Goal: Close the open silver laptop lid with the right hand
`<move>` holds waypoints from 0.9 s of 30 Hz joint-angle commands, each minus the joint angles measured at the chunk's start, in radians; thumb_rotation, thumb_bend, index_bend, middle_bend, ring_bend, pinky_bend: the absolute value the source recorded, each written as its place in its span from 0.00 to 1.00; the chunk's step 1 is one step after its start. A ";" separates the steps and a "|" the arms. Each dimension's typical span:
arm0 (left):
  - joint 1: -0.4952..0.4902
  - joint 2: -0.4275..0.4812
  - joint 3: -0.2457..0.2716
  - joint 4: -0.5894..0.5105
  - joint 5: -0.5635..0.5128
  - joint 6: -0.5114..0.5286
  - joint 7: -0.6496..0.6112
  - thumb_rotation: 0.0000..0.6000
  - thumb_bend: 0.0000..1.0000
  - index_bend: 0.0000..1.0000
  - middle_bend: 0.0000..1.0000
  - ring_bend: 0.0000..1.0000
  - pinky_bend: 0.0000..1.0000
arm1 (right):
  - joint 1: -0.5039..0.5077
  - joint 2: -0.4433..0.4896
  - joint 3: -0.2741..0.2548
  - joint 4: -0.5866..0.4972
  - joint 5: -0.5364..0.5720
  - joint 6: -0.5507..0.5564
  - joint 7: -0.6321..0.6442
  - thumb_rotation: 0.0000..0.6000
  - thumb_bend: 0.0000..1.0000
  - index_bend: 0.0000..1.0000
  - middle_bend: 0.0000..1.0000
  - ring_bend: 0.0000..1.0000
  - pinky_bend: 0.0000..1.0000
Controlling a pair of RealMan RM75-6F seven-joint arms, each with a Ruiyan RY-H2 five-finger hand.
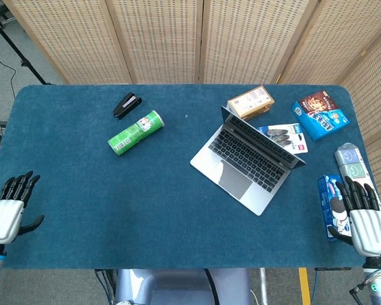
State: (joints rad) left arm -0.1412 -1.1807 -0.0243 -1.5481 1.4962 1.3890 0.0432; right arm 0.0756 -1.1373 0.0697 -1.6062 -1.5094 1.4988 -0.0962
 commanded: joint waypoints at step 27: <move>-0.007 -0.009 0.006 0.014 0.001 0.000 -0.007 1.00 0.24 0.00 0.00 0.00 0.00 | 0.133 0.049 0.034 -0.213 -0.130 -0.087 -0.154 1.00 0.13 0.00 0.00 0.00 0.00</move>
State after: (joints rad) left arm -0.1485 -1.1895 -0.0187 -1.5340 1.4978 1.3895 0.0359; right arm 0.1951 -1.0885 0.1018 -1.8028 -1.6311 1.4274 -0.2338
